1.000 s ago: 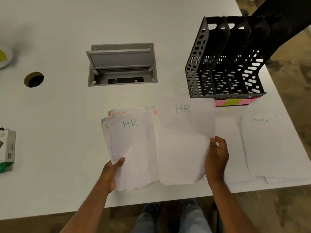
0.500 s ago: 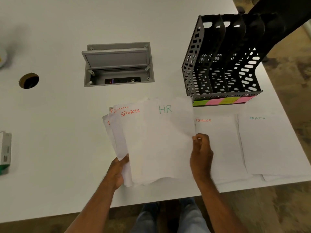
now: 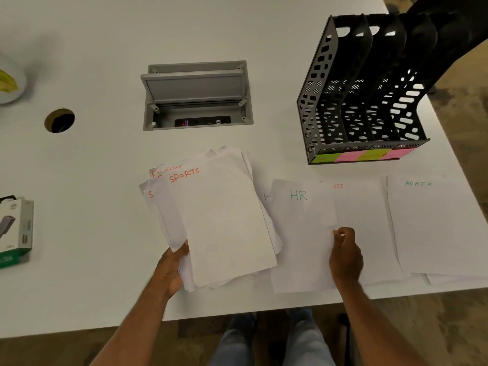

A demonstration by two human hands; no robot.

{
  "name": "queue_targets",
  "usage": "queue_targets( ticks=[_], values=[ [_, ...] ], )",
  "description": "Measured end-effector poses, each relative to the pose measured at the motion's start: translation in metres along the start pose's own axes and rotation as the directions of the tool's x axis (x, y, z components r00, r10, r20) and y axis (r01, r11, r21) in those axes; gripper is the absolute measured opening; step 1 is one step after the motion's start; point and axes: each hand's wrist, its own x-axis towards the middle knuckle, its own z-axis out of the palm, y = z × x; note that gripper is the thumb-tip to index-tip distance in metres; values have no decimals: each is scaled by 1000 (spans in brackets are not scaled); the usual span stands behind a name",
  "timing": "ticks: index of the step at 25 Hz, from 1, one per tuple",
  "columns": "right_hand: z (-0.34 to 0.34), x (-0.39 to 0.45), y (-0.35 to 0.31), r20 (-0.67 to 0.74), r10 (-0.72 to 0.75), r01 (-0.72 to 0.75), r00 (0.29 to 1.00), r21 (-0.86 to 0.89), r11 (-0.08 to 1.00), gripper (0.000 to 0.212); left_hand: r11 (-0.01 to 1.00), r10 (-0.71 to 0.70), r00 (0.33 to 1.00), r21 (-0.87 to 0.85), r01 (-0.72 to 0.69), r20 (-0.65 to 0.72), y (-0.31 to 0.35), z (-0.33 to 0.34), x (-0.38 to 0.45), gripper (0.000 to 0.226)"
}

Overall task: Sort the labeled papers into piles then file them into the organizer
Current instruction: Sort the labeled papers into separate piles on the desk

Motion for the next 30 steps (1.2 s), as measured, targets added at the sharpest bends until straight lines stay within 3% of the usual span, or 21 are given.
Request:
queue_targets(
  ticks=[4, 6, 9, 12, 14, 16, 22, 24, 27, 30],
  values=[
    [12, -5, -11, 59, -43, 47, 997, -68, 997, 17, 1000, 0, 999, 8, 0, 33, 1, -8, 0, 12],
    [11, -6, -21, 43, -14, 16, 999, -53, 998, 19, 1000, 2, 1000, 31, -3, 31, -1, -11, 0, 24],
    [5, -14, -48, -5, -40, 40, 999, 150, 988, 25, 1000, 11, 1000, 27, -11, 17, -5, -13, -1, 31],
    [4, -35, -96, 176, -97, 15, 980, 420, 907, 23, 999, -8, 1000, 32, 7, 28, -10, -3, -5, 45],
    [10, -49, -119, 333, -142, 13, 932, 361, 933, 34, 999, -30, 999, 19, 29, 34, -14, 4, -6, 47],
    [17, -57, -130, 380, -158, 65, 911, 246, 967, 40, 999, -34, 999, 16, 33, 41, -15, 11, -10, 47],
    [25, -53, -133, 315, -136, 32, 939, 313, 949, 16, 999, -32, 999, -12, 32, 23, -12, 13, -13, 55],
    [18, -43, -131, 225, -99, 5, 969, 384, 923, 12, 999, -26, 1000, -42, 27, 13, -8, 12, -14, 56],
    [3, -21, -125, 31, -40, 25, 999, 377, 926, 12, 988, -18, 1000, -151, 18, 2, 1, 11, -15, 48],
    [1, -19, -113, 30, -92, 79, 995, 296, 952, 11, 949, -74, 997, -304, 78, 26, 18, 14, -16, 28]
  ],
)
